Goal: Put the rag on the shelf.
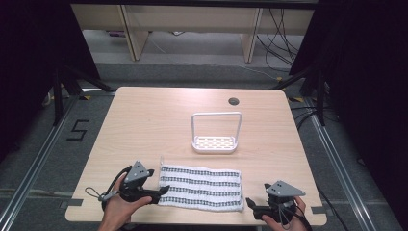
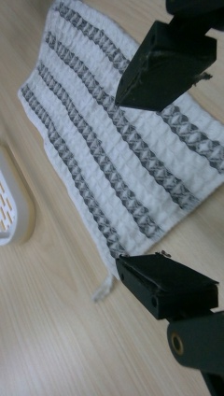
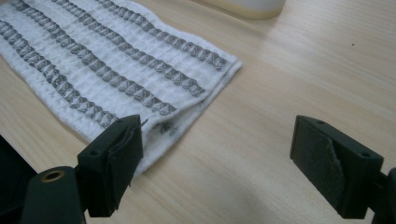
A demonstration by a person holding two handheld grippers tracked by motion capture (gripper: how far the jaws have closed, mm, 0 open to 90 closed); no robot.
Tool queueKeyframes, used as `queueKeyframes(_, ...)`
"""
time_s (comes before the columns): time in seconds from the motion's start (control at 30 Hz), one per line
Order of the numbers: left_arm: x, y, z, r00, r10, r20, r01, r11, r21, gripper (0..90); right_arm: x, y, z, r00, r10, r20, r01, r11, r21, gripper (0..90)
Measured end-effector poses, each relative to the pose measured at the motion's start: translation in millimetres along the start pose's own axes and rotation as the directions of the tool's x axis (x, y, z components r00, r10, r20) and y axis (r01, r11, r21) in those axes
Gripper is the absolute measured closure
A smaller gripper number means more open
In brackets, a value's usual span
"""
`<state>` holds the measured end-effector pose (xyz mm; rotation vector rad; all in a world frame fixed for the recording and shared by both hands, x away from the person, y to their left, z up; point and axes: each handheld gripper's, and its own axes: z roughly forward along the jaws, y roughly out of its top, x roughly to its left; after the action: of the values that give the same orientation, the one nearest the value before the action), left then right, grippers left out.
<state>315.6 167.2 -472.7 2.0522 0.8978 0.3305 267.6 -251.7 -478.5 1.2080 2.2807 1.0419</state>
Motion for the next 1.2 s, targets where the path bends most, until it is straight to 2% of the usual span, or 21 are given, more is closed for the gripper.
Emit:
queueKeyframes(0.03, -2.7, 2.1, 3.6, 0.9998, -0.017, 0.002, 0.017, 0.9996, -0.024, 19.1, 0.8, 0.4, -1.3, 1.0000, 0.000, 0.005, 0.000, 1.000, 0.002, 18.7)
queueKeyframes(0.17, -4.8, 13.3, 12.3, 0.9997, 0.013, 0.021, -0.013, 0.9999, -0.006, 20.1, 3.2, 0.8, -2.0, 0.9999, -0.010, -0.006, 0.010, 1.000, -0.008, 20.2)
queueKeyframes(0.2, -6.6, 15.8, 15.6, 0.9996, 0.007, 0.028, -0.006, 0.9999, -0.010, 20.5, 3.8, 0.7, -2.0, 0.9999, -0.010, -0.010, 0.010, 1.000, -0.008, 20.6)
queueKeyframes(0.27, -9.0, 21.6, 21.2, 0.9989, 0.027, 0.038, -0.027, 0.9996, -0.004, 21.1, 4.4, 0.7, -2.2, 0.9997, -0.020, -0.016, 0.020, 1.000, -0.007, 21.3)
queueKeyframes(0.3, -11.6, 27.7, 27.2, 0.9977, 0.051, 0.045, -0.051, 0.9987, 0.004, 22.3, 7.0, 0.4, -2.8, 0.9999, -0.004, -0.015, 0.004, 1.000, -0.007, 22.9)
queueKeyframes(0.4, -14.5, 33.8, 34.4, 0.9961, 0.064, 0.061, -0.064, 0.9979, 0.005, 23.3, 8.0, 0.6, -2.8, 0.9996, -0.020, -0.017, 0.020, 1.000, -0.011, 24.0)
queueKeyframes(0.43, -16.4, 36.6, 38.5, 0.9957, 0.061, 0.069, -0.062, 0.9981, -0.001, 23.5, 9.3, 0.6, -2.8, 0.9996, -0.015, -0.026, 0.015, 1.000, -0.005, 24.6)
queueKeyframes(0.47, -17.1, 39.6, 41.4, 0.9944, 0.076, 0.073, -0.077, 0.9970, 0.007, 23.9, 13.7, 0.3, -4.2, 0.9995, 0.019, -0.024, -0.019, 1.000, 0.013, 25.2)
queueKeyframes(0.5, -18.1, 42.2, 45.5, 0.9935, 0.076, 0.085, -0.077, 0.9970, 0.009, 24.4, 11.3, 0.4, -2.8, 0.9993, -0.022, -0.029, 0.022, 1.000, -0.001, 26.1)
queueKeyframes(0.53, -20.2, 44.7, 49.0, 0.9934, 0.077, 0.085, -0.078, 0.9969, 0.007, 24.4, 12.2, 0.4, -2.5, 0.9990, -0.029, -0.035, 0.029, 1.000, 0.001, 27.2)
queueKeyframes(0.6, -22.9, 49.9, 54.9, 0.9896, 0.106, 0.097, -0.109, 0.9937, 0.026, 24.6, 14.0, 0.3, -1.8, 0.9981, -0.044, -0.044, 0.044, 0.999, 0.001, 28.2)
queueKeyframes(0.67, -28.7, 54.6, 61.9, 0.9873, 0.108, 0.116, -0.111, 0.9935, 0.021, 25.0, 16.3, -0.1, -1.4, 0.9982, -0.041, -0.045, 0.041, 0.999, 0.009, 28.5)
queueKeyframes(0.7, -31.1, 57.3, 64.7, 0.9862, 0.117, 0.117, -0.120, 0.9924, 0.025, 25.3, 17.1, -0.5, 0.1, 0.9971, -0.060, -0.046, 0.060, 0.998, 0.009, 29.9)
queueKeyframes(0.77, -34.5, 63.1, 70.8, 0.9828, 0.129, 0.132, -0.134, 0.9907, 0.026, 25.4, 18.8, -0.9, 0.3, 0.9972, -0.051, -0.055, 0.052, 0.998, 0.025, 30.6)
queueKeyframes(0.83, -38.3, 68.7, 77.8, 0.9783, 0.139, 0.154, -0.146, 0.9888, 0.033, 25.6, 20.1, -1.6, 2.6, 0.9961, -0.070, -0.053, 0.072, 0.997, 0.024, 31.7)
queueKeyframes(0.87, -40.4, 71.3, 82.2, 0.9748, 0.139, 0.174, -0.147, 0.9885, 0.035, 25.6, 20.1, -1.5, 3.6, 0.9944, -0.091, -0.052, 0.093, 0.995, 0.023, 32.4)
queueKeyframes(0.9, -42.3, 74.0, 86.3, 0.9703, 0.145, 0.193, -0.157, 0.9864, 0.047, 25.6, 22.4, -1.5, 4.0, 0.9951, -0.082, -0.055, 0.084, 0.996, 0.027, 32.9)
queueKeyframes(0.93, -44.3, 76.7, 90.5, 0.9661, 0.147, 0.212, -0.163, 0.9851, 0.057, 25.6, 22.7, -1.3, 4.7, 0.9938, -0.096, -0.055, 0.098, 0.995, 0.035, 33.4)
queueKeyframes(0.97, -45.9, 79.4, 94.2, 0.9640, 0.150, 0.220, -0.167, 0.9841, 0.061, 25.6, 24.4, -1.2, 5.3, 0.9943, -0.087, -0.061, 0.090, 0.995, 0.036, 34.3)
queueKeyframes(1.1, -52.0, 89.0, 109.2, 0.9573, 0.152, 0.246, -0.173, 0.9829, 0.063, 25.5, 25.8, -2.0, 6.7, 0.9925, -0.105, -0.063, 0.107, 0.994, 0.036, 36.3)
queueKeyframes(1.2, -57.3, 94.6, 119.6, 0.9510, 0.168, 0.260, -0.191, 0.9792, 0.068, 25.2, 27.0, -2.1, 7.3, 0.9914, -0.114, -0.064, 0.117, 0.992, 0.045, 38.4)
